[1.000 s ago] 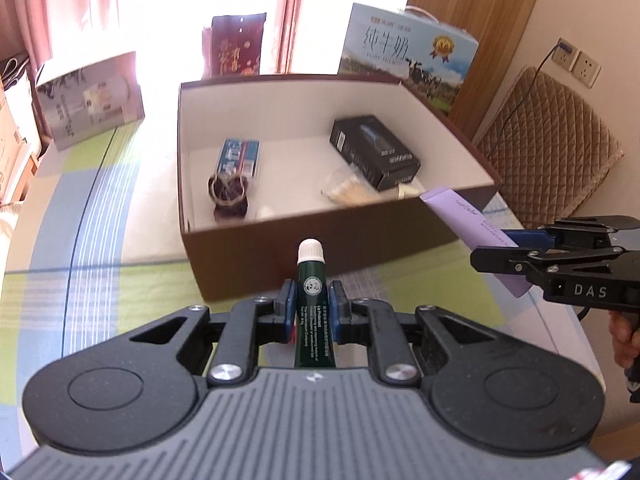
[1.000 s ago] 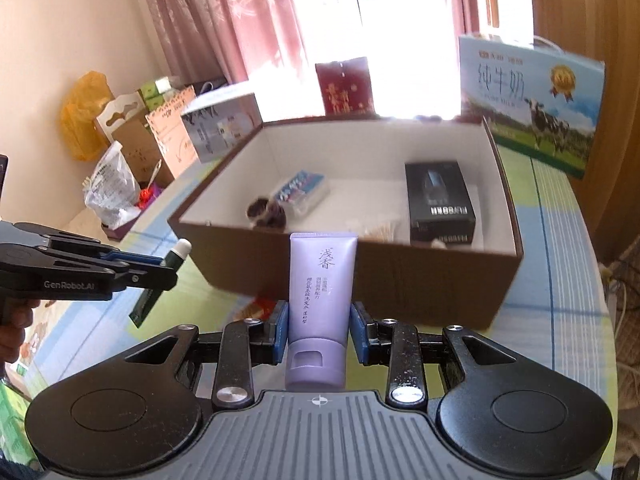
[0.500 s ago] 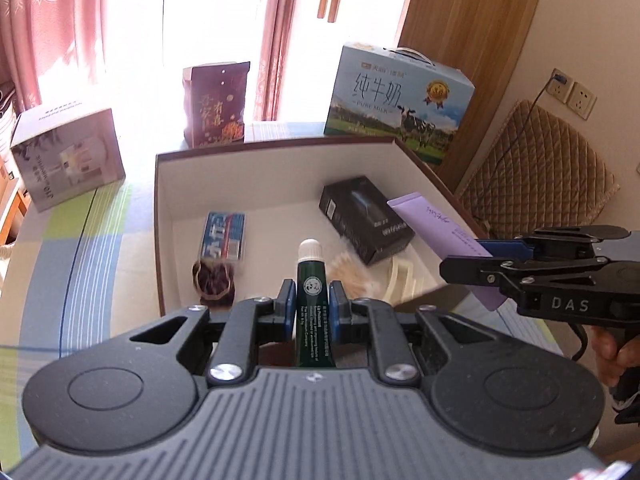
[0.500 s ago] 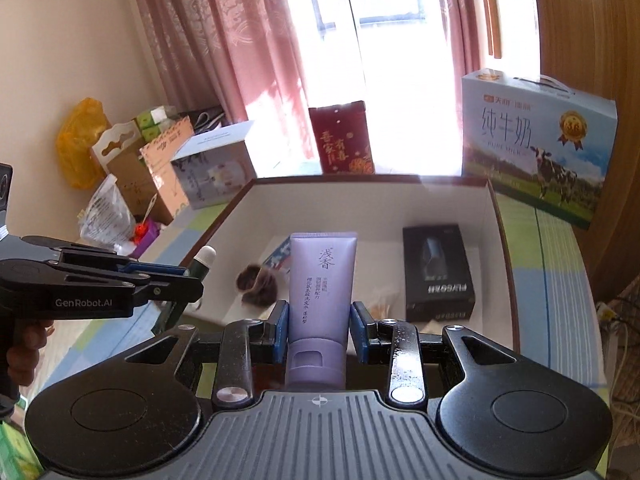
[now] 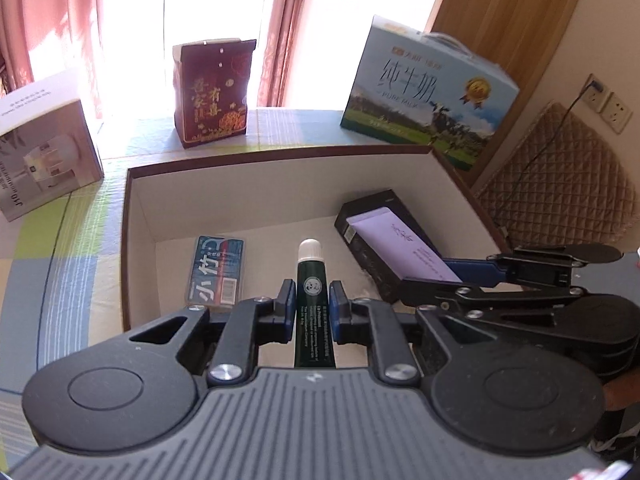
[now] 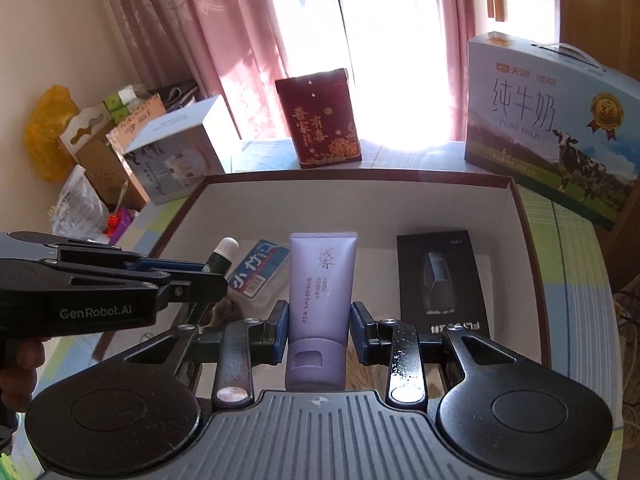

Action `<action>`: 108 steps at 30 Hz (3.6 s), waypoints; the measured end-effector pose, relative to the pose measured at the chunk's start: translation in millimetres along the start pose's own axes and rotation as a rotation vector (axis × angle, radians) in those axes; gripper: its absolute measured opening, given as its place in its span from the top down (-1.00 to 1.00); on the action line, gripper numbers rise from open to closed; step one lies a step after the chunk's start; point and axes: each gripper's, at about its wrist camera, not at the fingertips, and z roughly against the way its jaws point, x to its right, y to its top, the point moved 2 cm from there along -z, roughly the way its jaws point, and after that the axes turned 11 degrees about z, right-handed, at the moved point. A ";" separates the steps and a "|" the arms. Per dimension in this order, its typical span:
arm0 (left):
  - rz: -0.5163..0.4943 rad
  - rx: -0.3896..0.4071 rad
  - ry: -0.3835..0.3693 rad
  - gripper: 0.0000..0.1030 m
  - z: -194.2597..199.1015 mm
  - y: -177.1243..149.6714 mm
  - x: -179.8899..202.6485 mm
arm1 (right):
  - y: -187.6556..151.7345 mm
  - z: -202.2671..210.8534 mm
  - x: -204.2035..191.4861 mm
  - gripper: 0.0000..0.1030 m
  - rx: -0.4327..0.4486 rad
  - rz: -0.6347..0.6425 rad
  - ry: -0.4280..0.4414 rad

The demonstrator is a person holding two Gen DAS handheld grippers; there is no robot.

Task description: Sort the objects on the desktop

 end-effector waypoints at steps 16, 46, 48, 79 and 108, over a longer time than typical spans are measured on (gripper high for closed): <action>0.014 -0.116 0.051 0.74 -74.9 25.5 -1.8 | 15.9 -72.9 29.5 0.42 -0.133 0.039 -0.033; -0.007 -0.138 0.119 0.55 -118.7 42.3 -17.9 | 18.4 -103.0 46.0 0.42 -0.174 -0.001 -0.029; -0.005 -0.129 0.119 0.48 -114.8 43.4 -19.7 | 19.3 -103.4 47.4 0.42 -0.163 -0.011 -0.025; -0.055 -0.036 0.184 -0.79 -30.7 6.0 -8.0 | -7.1 -17.6 31.4 -0.96 -0.045 -0.053 -0.065; 0.005 0.036 0.158 -0.87 70.8 -57.9 12.7 | -41.0 72.1 -11.2 -0.97 0.034 -0.121 -0.152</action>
